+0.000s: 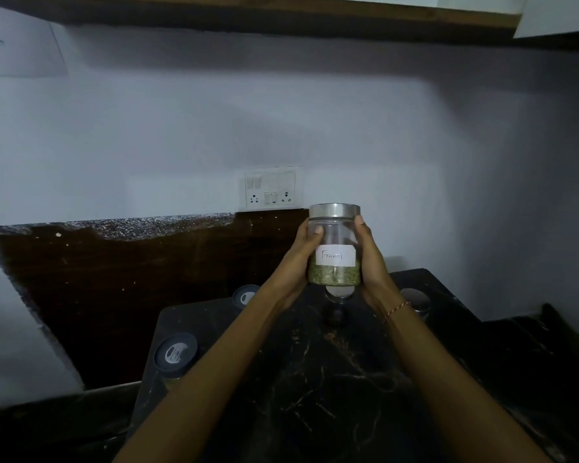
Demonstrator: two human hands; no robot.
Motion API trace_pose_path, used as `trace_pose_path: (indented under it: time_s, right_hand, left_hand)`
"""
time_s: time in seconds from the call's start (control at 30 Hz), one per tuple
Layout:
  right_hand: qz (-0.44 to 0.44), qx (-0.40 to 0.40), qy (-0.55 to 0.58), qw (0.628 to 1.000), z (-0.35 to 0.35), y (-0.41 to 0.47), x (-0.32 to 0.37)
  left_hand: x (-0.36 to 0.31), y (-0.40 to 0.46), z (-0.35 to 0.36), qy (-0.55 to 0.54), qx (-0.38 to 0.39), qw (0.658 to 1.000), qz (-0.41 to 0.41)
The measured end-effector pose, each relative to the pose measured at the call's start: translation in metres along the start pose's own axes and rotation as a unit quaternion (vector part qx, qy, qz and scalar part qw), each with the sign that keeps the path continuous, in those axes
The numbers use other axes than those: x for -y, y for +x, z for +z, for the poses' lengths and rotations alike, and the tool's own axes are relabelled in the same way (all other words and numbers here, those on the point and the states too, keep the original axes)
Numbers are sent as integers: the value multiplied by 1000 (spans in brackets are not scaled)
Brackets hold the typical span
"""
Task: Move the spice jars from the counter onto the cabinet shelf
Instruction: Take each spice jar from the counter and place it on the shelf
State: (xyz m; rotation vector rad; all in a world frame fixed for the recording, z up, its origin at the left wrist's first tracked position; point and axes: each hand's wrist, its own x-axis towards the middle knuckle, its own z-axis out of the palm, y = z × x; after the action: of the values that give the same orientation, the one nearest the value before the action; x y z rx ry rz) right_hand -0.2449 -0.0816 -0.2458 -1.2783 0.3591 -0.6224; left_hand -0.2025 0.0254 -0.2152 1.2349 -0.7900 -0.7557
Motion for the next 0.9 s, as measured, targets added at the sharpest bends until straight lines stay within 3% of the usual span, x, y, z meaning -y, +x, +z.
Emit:
trace_pose_path:
  time_s: [0.07, 0.17, 0.23, 0.37, 0.53, 0.77, 0.9]
  right_hand:
    - [-35, 3, -8, 999, -16, -1, 13]
    - [-55, 7, -108, 993, -19, 14, 28]
    - [-68, 18, -178, 982, -25, 21, 45]
    - [-84, 109, -226, 964, -37, 30, 92]
    - [-96, 198, -244, 945, -44, 53, 150]
    - [-245, 166, -241, 924, -23, 91, 228]
    - [-341, 167, -248, 892, -10, 113, 289]
  left_hand:
    - [9, 16, -16, -7, 6, 1000, 10]
    - [8, 39, -16, 30, 49, 998, 8]
    - [3, 50, -15, 27, 37, 999, 27]
    - [-25, 69, -6, -22, -26, 998, 50]
    - [-80, 100, 5, -13, -39, 992, 118]
    - [-166, 133, 15, 61, -53, 977, 197]
    - [-233, 140, 15, 176, -64, 934, 304]
